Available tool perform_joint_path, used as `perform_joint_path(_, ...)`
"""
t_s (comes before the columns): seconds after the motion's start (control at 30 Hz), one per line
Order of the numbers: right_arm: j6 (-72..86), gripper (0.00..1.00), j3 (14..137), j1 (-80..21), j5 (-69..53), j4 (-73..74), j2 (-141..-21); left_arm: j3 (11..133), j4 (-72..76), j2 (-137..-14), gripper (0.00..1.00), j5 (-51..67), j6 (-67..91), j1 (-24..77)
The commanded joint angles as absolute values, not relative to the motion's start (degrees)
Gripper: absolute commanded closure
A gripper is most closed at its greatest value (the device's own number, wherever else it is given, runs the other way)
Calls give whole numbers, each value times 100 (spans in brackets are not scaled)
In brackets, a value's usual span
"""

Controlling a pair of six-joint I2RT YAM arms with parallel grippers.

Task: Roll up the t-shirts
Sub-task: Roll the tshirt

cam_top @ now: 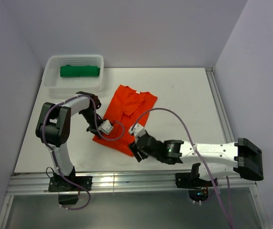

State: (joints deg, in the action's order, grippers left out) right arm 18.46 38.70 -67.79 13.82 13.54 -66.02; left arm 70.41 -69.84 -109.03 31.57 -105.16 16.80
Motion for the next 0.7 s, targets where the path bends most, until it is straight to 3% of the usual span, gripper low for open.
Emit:
perform_joint_path(0.0,1968,30,4305,-7748,3135,1976,-7168,7014,-6741,-11153,100,2997,-10573,1758)
perform_joint_path(0.13,2223,31,5427,-8601,4399,3055,-8441,7075,-6794,-11206,100,3015,-10591,1775)
perform_joint_path(0.33,2618,33,7247,-9254,5167,4462,-10586,7014,-6812,-11233,100,2927,-10617,1775)
perform_joint_path(0.5,2655,33,7918,-9246,5449,4869,-11635,6908,-6732,-11171,100,2856,-10626,1775)
perform_joint_path(0.67,2698,35,8051,-9115,5651,4913,-11962,6943,-6777,-11224,100,2874,-10643,1775)
